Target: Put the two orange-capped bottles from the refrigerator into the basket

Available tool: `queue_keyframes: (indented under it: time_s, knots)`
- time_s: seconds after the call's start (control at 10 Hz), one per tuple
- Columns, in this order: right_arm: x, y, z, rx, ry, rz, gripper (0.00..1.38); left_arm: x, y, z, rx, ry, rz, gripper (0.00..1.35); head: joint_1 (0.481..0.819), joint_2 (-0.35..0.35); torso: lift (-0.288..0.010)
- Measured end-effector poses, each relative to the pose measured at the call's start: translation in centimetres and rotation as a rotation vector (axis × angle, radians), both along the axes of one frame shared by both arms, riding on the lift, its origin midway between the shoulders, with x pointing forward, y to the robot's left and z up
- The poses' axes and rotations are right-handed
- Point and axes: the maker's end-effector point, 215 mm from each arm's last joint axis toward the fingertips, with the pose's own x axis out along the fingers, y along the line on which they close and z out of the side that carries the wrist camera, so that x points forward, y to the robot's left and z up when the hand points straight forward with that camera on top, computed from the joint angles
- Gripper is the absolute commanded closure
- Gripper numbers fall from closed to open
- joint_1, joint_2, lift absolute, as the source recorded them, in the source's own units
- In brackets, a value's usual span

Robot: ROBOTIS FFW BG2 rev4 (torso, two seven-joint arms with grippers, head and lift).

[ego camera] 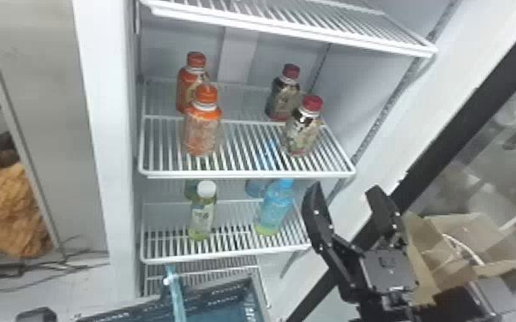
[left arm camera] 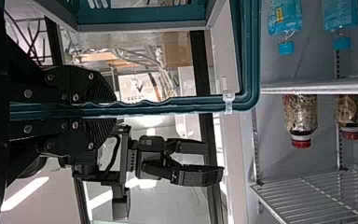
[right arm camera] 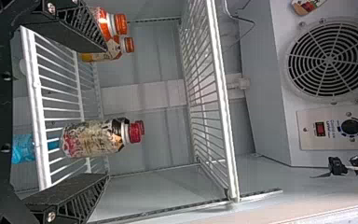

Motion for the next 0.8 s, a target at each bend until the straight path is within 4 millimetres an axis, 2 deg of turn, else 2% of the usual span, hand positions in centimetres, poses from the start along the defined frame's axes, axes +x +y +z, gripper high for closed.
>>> queue_keyframes:
  time_s: [0.4,0.8]
  knots:
    - [0.4,0.6,0.2,0.007,-0.008,0.014,0.09,0.1,0.1,0.0,0.001,-0.001,0.002,1.21,0.695,-0.35,-0.04]
    - [0.7,1.8,1.6,0.026,-0.049,0.042,0.09,0.1,0.1,0.0,0.0,-0.001,0.004,1.21,0.695,-0.35,-0.04]
